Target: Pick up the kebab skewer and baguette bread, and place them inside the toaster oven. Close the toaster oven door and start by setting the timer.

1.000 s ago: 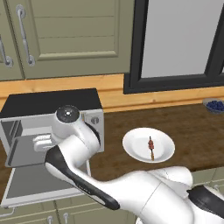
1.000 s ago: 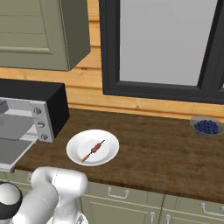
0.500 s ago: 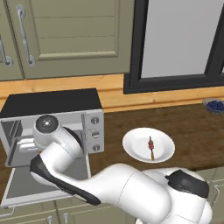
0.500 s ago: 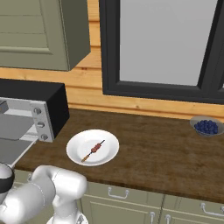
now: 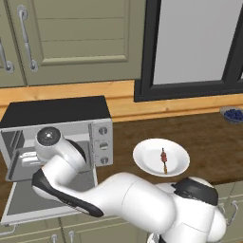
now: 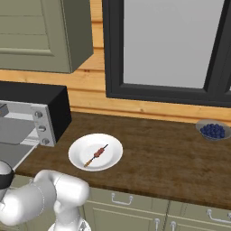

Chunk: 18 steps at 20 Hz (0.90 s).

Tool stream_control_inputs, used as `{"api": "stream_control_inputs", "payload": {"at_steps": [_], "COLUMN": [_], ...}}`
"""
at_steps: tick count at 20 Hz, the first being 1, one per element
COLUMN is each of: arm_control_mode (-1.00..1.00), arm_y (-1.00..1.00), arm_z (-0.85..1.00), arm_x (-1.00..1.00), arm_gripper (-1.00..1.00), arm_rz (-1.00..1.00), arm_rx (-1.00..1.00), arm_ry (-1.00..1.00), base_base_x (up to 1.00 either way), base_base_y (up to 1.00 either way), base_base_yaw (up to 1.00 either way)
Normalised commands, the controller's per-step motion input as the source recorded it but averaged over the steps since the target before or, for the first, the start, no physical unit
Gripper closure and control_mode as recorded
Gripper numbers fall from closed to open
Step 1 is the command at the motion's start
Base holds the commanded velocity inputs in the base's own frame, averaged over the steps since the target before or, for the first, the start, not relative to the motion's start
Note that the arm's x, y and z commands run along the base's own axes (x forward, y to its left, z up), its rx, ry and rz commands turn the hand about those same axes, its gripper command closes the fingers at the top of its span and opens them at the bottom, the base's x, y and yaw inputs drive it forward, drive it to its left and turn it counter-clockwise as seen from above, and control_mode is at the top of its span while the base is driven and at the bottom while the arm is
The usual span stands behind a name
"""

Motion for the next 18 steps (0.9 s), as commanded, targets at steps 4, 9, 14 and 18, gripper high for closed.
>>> {"api": "stream_control_inputs", "payload": {"at_steps": [4,9,14,18], "arm_control_mode": [-1.0,-1.0,-1.0,-1.0], "arm_y": [0.19,0.12,0.02,0.01], "arm_z": [-0.18,-0.08,-0.13,-0.16], "arm_x": [0.11,0.07,0.01,0.0], "arm_gripper": [1.0,1.0,1.0,1.0], "arm_rz": [0.0,0.0,0.0,0.0], "arm_rx": [0.04,0.04,0.07,0.08], "arm_ry": [0.0,0.05,0.02,0.01], "base_base_x": [0.0,0.0,0.0,0.0], "base_base_y": [0.0,0.0,0.0,0.0], "base_base_yaw": [0.0,0.0,0.0,0.0]}}
